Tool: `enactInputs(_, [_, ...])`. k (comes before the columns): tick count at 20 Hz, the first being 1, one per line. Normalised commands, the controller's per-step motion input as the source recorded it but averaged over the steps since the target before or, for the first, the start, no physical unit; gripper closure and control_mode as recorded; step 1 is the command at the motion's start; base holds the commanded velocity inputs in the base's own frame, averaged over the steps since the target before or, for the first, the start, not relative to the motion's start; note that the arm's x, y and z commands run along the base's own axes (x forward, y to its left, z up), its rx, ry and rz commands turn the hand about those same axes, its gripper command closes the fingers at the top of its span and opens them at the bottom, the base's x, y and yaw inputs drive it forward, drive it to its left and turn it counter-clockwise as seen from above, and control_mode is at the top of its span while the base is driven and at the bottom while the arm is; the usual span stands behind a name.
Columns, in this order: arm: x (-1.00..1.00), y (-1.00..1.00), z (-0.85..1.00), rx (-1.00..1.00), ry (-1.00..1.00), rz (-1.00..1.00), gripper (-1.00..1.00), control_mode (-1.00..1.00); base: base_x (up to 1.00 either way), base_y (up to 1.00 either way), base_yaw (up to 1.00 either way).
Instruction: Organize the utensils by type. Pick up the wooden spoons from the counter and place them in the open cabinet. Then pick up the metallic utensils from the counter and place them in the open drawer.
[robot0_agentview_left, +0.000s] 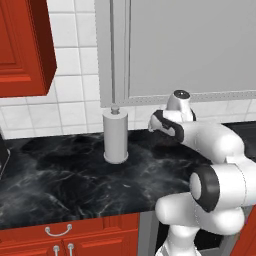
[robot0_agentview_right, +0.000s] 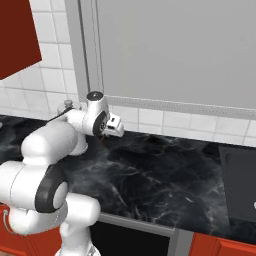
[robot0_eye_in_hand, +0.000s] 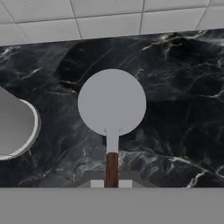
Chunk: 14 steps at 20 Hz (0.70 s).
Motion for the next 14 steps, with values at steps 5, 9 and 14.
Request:
enactInputs(5, [-0.67, -0.02, 0.80, 0.09, 0.00, 0.00, 1.00, -1.00, 0.00, 0.00, 0.00])
enactInputs(9, [-0.70, 0.00, 0.77, 0.00, 0.00, 0.00, 1.00, -1.00, 0.00, 0.00, 0.00])
enactInputs(14, [-0.67, 0.00, 0.77, 0.00, 0.00, 0.00, 1.00, -1.00, 0.00, 0.00, 0.00])
